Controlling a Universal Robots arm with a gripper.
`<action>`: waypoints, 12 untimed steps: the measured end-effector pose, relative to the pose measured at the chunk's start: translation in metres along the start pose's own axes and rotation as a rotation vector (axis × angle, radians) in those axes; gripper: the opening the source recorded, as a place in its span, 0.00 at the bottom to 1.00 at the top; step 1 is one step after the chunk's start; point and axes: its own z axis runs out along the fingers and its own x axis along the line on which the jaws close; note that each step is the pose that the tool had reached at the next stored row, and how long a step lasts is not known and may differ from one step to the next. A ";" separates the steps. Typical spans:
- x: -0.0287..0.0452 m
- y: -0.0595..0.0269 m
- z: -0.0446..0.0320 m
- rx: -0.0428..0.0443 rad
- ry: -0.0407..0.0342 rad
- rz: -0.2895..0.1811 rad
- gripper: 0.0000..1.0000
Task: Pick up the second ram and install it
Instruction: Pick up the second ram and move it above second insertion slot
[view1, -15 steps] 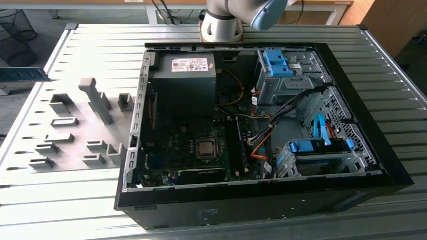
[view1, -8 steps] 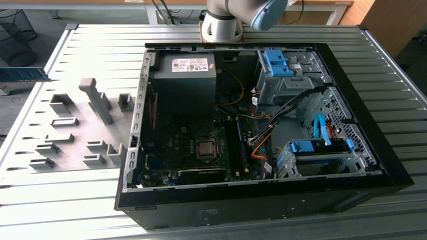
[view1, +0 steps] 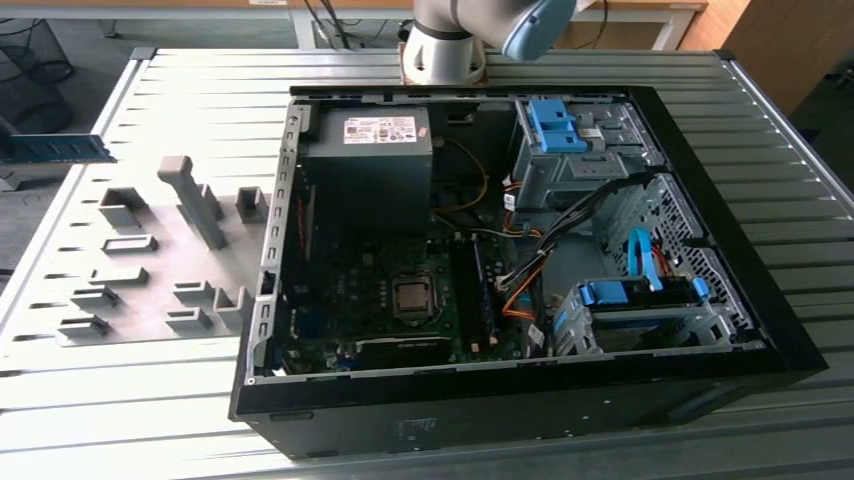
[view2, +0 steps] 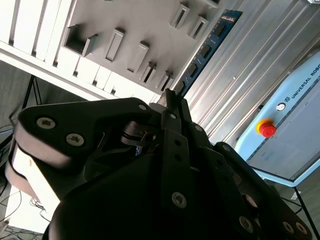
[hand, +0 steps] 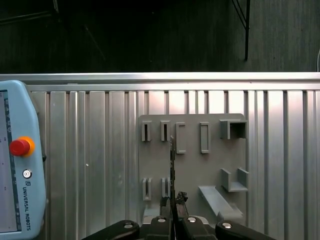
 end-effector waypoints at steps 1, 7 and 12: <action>0.0000 -0.0015 0.0000 0.0001 -0.0001 0.000 0.14; -0.0002 -0.0084 0.0000 0.0000 0.0000 0.000 0.14; -0.0003 -0.0139 0.0001 0.0000 0.0000 0.000 0.14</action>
